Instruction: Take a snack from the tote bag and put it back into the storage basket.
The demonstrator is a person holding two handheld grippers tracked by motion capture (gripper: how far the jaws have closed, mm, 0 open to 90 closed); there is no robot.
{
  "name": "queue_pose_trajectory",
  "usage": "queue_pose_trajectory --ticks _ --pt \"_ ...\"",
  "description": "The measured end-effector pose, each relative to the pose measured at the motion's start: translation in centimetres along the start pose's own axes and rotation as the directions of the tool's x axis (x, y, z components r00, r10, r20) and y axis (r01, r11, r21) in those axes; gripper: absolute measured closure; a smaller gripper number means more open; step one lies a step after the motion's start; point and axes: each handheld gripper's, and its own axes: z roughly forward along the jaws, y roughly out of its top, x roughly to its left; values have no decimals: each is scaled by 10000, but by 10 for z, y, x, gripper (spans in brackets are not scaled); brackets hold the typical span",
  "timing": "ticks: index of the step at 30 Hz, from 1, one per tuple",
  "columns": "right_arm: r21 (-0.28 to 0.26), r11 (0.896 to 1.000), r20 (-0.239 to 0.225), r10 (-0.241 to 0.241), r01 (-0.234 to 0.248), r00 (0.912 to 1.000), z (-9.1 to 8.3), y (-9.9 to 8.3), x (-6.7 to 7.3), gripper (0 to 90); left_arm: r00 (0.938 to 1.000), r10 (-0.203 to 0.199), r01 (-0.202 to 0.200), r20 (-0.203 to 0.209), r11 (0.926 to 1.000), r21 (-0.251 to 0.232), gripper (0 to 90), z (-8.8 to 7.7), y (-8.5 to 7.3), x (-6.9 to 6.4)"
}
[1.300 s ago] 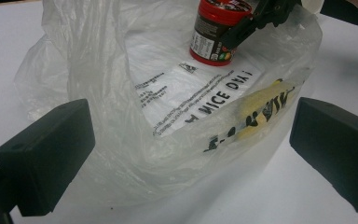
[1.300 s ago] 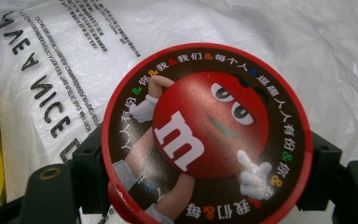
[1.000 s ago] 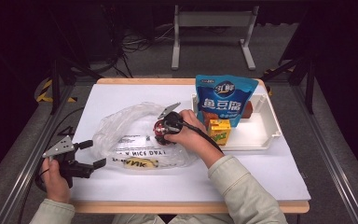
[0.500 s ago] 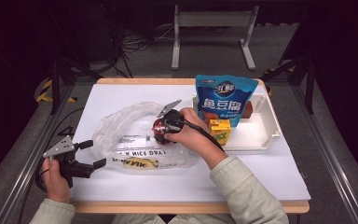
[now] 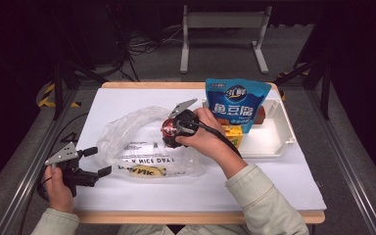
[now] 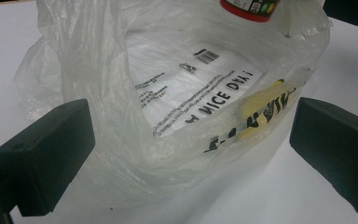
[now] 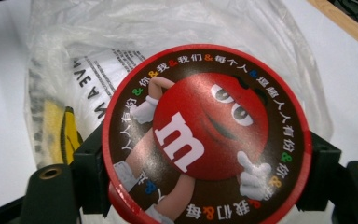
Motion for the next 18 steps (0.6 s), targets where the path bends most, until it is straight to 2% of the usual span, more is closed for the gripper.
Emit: queue_pose_trajectory --ticks 8,18 --pt "-82 10000 50 -21 22 10000 -16 1 3 259 10000 4 -4 -13 10000 46 5 0 0 0" --pt "-256 9997 356 -12 21 9994 -44 -4 -1 259 10000 44 -44 -22 9999 91 5 1 0 0"
